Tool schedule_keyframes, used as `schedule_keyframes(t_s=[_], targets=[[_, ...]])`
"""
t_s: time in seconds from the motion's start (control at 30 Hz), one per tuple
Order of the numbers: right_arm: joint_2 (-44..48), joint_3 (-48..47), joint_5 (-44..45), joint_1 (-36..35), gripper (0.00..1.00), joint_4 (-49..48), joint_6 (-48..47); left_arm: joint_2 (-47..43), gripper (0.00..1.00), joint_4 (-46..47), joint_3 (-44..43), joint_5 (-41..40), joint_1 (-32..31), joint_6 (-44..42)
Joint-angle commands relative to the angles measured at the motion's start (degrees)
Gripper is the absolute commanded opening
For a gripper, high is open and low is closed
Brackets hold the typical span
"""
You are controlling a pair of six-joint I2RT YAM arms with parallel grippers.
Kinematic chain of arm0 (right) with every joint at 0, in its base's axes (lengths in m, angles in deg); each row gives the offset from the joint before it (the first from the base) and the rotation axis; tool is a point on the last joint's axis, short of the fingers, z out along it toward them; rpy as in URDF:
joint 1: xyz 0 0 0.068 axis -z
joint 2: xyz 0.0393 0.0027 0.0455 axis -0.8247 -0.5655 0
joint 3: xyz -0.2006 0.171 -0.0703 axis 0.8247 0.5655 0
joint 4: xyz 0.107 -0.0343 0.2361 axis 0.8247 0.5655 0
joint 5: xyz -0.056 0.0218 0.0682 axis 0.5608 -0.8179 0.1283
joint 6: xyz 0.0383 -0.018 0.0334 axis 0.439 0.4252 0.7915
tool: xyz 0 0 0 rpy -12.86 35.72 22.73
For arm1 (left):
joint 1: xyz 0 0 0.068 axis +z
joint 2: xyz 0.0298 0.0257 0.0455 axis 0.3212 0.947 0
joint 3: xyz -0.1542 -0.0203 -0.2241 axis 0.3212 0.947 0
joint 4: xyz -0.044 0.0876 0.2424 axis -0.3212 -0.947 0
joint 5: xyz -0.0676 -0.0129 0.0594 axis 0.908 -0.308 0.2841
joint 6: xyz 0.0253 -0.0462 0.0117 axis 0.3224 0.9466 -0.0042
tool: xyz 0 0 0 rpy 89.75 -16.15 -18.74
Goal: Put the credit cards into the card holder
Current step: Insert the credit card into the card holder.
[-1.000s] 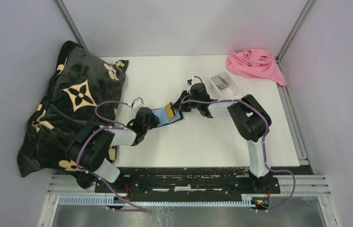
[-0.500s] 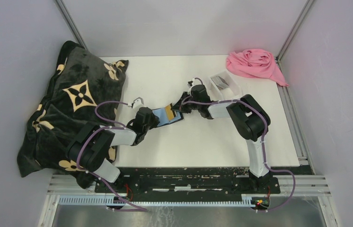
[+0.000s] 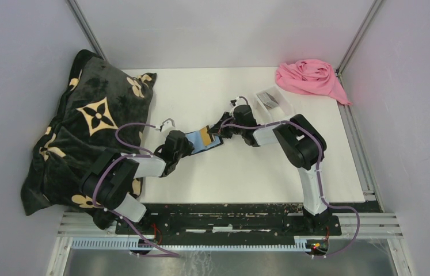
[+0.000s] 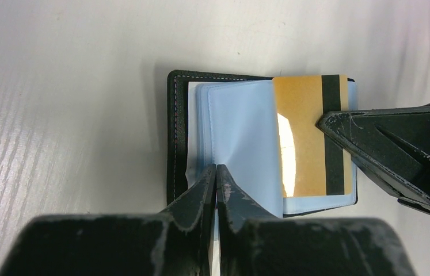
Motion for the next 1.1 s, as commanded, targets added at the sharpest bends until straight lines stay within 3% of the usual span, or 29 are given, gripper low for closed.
schedule_keyframes(t_s=[0.0, 1.07], targets=[[-1.3, 0.8, -1.7, -0.3, 0.01, -5.1, 2.4, 1.3, 0.1, -10.3, 0.9, 0.0, 0.2, -2.7], [-2.2, 2.0, -2.1, -0.3, 0.01, -6.7, 3.6, -5.5, 0.11, -18.7, -0.1, -4.8, 0.0, -3.1]])
